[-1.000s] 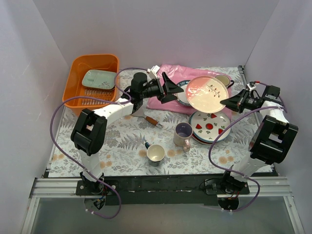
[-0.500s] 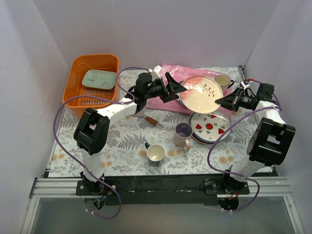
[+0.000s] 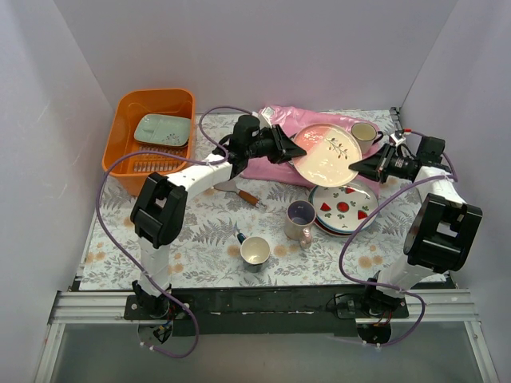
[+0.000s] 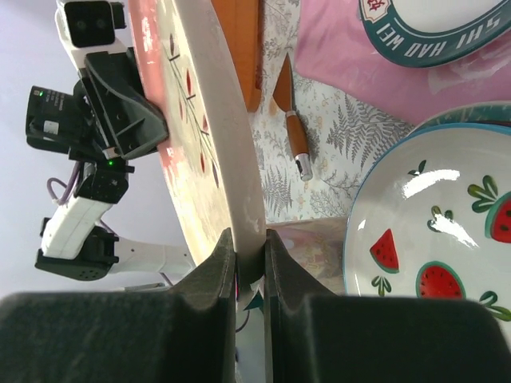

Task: Place the mixed dishes into the plastic bin
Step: Pick up the plate at the center of the board.

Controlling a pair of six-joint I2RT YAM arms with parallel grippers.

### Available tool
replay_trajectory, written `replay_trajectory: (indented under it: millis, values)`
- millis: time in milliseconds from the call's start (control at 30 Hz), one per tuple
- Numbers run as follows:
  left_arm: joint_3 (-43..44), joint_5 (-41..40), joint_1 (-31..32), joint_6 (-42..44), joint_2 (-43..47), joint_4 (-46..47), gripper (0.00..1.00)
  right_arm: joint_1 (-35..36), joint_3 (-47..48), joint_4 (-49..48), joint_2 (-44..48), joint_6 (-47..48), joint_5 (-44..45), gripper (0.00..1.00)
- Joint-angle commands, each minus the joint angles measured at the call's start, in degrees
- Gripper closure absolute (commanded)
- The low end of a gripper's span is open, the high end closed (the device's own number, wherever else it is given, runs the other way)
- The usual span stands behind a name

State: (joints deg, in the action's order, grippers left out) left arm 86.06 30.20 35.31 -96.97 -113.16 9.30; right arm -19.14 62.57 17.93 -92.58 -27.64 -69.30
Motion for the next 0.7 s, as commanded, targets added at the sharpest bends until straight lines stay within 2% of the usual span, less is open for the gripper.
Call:
replay_trajectory:
  millis: [0, 100, 133, 200, 233, 333, 433, 667]
  values:
    - [3.67, 1.79, 0.55, 1.87, -0.21, -3.15, 1.00, 0.68, 0.36, -3.96, 3.81, -2.69, -8.84, 0.99]
    - [2.28, 1.80, 0.20, 1.44, 2.32, -0.62, 1.00, 0.77, -0.42, -6.40, 3.89, -3.03, -10.50, 0.98]
    - [0.44, 1.71, -0.15, 0.82, 3.38, 0.53, 1.00, 0.68, -0.60, -6.77, 4.07, -2.86, -11.03, 0.82]
    - [-1.85, 1.62, -1.82, -2.16, 6.62, 4.73, 1.00, 0.68, -0.34, -5.99, 4.33, -0.06, -11.04, 0.63]
    - [-4.73, 1.62, -2.52, -3.22, 7.86, 6.33, 1.00, 0.68, 0.53, -3.46, 4.59, 2.13, -11.30, 0.46]
    - [-8.71, 1.27, -5.33, -7.26, 12.51, 12.40, 1.00, 0.85, 2.11, -0.80, 4.95, 6.80, -10.77, 0.28]
    - [-12.31, 1.01, -8.14, -9.02, 16.81, 15.04, 1.00, 0.77, 3.70, 0.69, 5.12, 10.05, -11.39, 0.22]
    - [-17.50, 1.44, -16.22, -9.47, 24.64, 15.23, 1.00, 0.77, 4.50, 0.26, 5.74, 15.51, -14.99, 0.20]
